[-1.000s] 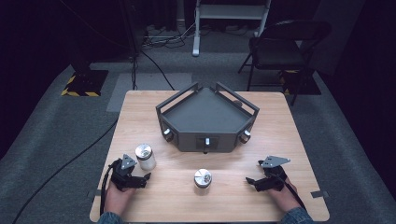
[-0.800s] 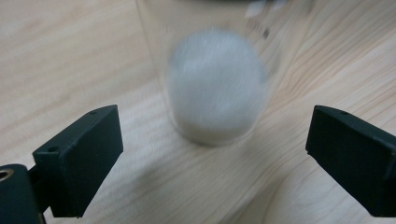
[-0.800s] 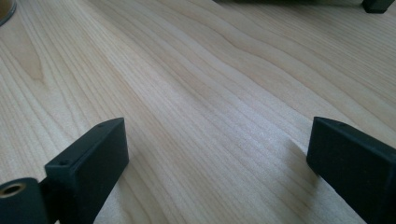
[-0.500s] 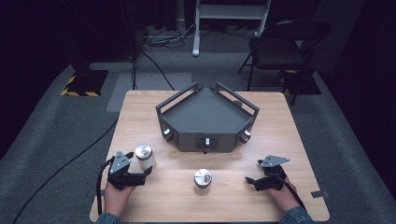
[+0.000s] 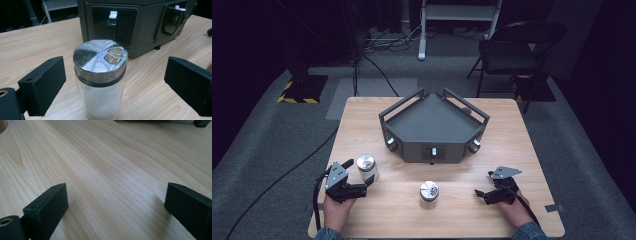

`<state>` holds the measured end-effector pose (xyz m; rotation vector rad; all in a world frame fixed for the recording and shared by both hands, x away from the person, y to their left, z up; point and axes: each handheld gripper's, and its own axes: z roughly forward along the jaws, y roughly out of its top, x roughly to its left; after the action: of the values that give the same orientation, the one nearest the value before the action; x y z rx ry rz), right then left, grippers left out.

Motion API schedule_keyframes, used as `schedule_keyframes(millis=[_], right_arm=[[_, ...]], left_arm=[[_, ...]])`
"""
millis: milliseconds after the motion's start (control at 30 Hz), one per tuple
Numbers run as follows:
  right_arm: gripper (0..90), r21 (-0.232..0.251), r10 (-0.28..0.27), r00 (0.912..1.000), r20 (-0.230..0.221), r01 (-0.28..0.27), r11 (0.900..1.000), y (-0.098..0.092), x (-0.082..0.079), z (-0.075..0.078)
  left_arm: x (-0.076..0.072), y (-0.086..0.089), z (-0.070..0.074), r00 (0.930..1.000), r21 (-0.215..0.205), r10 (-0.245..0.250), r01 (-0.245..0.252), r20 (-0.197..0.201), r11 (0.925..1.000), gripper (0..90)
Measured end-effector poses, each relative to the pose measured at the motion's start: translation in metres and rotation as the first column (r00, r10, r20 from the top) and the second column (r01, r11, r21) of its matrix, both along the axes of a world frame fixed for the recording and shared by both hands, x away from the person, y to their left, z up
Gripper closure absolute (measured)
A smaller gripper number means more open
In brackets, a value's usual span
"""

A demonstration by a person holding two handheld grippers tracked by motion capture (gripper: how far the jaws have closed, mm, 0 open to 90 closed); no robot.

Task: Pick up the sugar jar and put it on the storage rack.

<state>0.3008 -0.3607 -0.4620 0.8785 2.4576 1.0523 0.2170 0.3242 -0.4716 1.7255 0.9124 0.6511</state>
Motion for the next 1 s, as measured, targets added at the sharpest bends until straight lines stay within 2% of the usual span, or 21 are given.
schedule_keyframes(millis=[233,367,533,600,700,800,933,1000], right_arm=[[4.2,-0.002,-0.009,1.0000,0.000,0.009,1.000,0.001,-0.001,0.000],[4.1,-0.001,-0.012,0.9999,0.000,0.012,1.000,0.001,-0.002,0.000],[4.1,-0.001,-0.016,0.9999,0.000,0.016,1.000,0.001,-0.003,0.000],[4.1,-0.001,-0.015,0.9999,0.000,0.015,1.000,0.001,-0.004,0.000],[4.1,-0.001,-0.016,0.9999,0.000,0.016,1.000,0.001,-0.004,0.000],[4.1,-0.001,-0.015,0.9999,0.000,0.015,1.000,0.001,-0.004,0.000],[4.1,-0.001,-0.016,0.9999,0.000,0.016,1.000,0.001,-0.004,0.000],[4.1,-0.001,-0.015,0.9999,0.000,0.015,1.000,0.001,-0.004,0.000]], left_arm=[[0.008,-0.003,-0.005,1.0000,-0.026,-0.009,0.009,0.001,0.9996,3.0],[0.014,-0.006,-0.009,1.0000,-0.039,0.009,-0.009,-0.001,0.9992,2.9],[0.024,-0.011,-0.013,0.9989,-0.014,0.038,-0.039,-0.027,0.9992,2.9],[0.026,-0.012,-0.019,0.9978,-0.042,0.056,-0.057,-0.037,0.9975,3.5],[0.027,-0.014,-0.025,0.9956,-0.056,0.082,-0.085,-0.046,0.9948,7.7],[0.029,-0.015,-0.028,0.9949,-0.037,0.086,-0.088,-0.053,0.9955,12.4],[0.030,-0.010,-0.042,0.9966,-0.064,0.071,-0.073,-0.043,0.9953,20.5],[0.029,-0.010,-0.045,0.9980,-0.054,0.056,-0.057,-0.030,0.9969,24.6]])
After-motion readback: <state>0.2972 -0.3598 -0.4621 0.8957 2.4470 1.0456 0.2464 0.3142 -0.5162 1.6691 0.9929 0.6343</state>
